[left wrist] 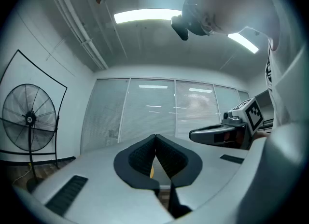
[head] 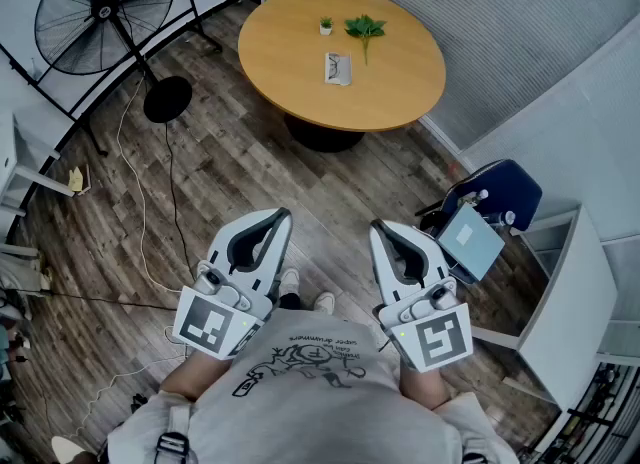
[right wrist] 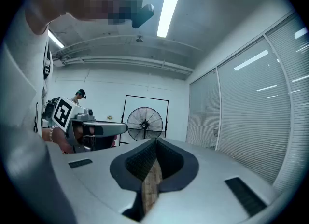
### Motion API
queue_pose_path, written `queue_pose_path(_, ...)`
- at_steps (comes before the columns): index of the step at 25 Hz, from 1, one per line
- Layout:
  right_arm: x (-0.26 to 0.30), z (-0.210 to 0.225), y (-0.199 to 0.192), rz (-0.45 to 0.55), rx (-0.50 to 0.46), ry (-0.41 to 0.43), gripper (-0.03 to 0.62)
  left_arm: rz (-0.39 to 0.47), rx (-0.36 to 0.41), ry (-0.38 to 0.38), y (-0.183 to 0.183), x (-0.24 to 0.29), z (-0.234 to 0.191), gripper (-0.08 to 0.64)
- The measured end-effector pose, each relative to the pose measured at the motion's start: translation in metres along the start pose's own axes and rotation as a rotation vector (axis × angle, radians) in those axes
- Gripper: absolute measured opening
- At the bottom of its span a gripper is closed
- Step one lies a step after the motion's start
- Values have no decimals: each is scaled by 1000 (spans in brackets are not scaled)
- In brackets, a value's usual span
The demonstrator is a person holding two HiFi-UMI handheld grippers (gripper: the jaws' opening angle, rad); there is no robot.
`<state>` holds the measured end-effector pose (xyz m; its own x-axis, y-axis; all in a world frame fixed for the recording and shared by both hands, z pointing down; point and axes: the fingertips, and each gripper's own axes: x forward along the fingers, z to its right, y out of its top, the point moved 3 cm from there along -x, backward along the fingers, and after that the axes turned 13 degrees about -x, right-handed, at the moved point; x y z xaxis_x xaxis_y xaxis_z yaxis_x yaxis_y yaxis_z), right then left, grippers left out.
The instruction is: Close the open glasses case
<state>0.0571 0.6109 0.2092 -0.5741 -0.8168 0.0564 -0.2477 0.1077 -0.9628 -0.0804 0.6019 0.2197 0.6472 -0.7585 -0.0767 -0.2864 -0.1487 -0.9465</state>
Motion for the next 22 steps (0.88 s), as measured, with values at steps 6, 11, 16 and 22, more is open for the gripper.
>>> queue_pose_path(6,14,-14,7,2,4,-27,11,-7,-1,-9,4,-14,-15,20)
queue_pose_path(11,36,-28,10,2,14,-36,11,-10,-6,-24,9,-20,-38,20)
queue_pose_path(16,56,-40,14,4,16,-56,9,-17,-9,-25,16,-29,-68,20)
queue_pose_path(22,69,-42,10,-17,14,-78,9,-23,-6,-46,19,-30,-81,20)
